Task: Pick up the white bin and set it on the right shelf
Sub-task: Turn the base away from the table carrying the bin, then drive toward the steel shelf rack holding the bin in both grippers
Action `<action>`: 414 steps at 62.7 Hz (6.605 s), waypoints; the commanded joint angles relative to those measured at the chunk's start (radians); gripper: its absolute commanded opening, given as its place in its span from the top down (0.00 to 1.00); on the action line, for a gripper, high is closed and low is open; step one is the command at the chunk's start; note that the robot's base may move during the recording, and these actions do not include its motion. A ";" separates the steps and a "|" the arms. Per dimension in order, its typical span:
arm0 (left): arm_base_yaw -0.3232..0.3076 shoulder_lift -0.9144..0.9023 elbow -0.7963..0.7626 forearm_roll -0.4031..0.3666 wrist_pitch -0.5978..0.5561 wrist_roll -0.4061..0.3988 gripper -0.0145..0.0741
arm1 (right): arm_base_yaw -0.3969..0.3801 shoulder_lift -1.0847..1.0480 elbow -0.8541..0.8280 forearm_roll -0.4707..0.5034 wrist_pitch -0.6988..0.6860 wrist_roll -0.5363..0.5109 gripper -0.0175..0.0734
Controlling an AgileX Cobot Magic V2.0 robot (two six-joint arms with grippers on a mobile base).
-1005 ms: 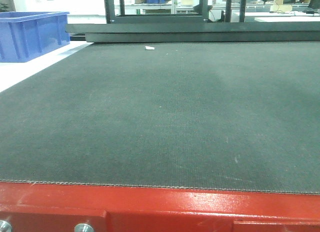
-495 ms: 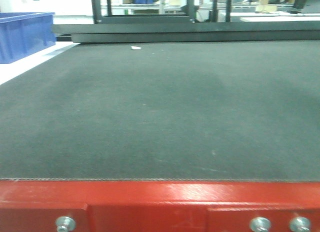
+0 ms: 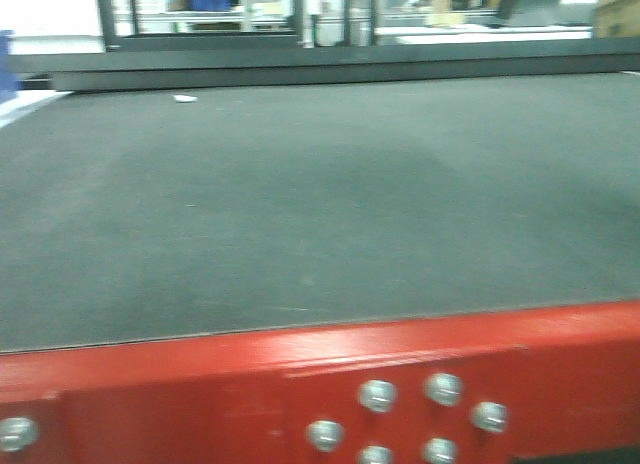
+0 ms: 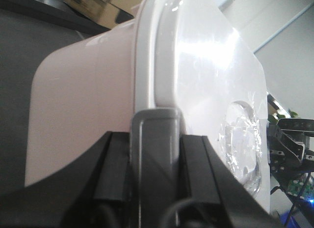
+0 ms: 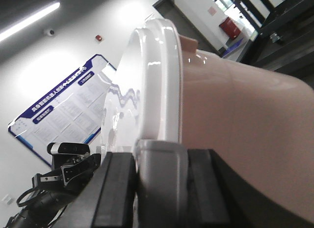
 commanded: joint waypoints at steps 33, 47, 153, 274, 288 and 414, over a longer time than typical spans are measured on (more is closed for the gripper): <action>-0.060 -0.057 -0.037 -0.107 0.216 0.011 0.94 | 0.037 -0.047 -0.038 0.138 0.234 -0.007 0.54; -0.060 -0.055 -0.037 -0.107 0.216 0.011 0.94 | 0.037 -0.047 -0.038 0.138 0.234 -0.007 0.54; -0.060 -0.055 -0.037 -0.107 0.216 0.011 0.94 | 0.037 -0.047 -0.038 0.138 0.231 -0.007 0.54; -0.060 -0.055 -0.037 -0.107 0.216 0.011 0.94 | 0.037 -0.047 -0.038 0.138 0.231 -0.007 0.54; -0.060 -0.055 -0.037 -0.107 0.216 0.011 0.94 | 0.037 -0.047 -0.038 0.138 0.231 -0.007 0.54; -0.060 -0.045 -0.037 -0.107 0.216 0.011 0.94 | 0.037 -0.045 -0.038 0.138 0.180 -0.007 0.54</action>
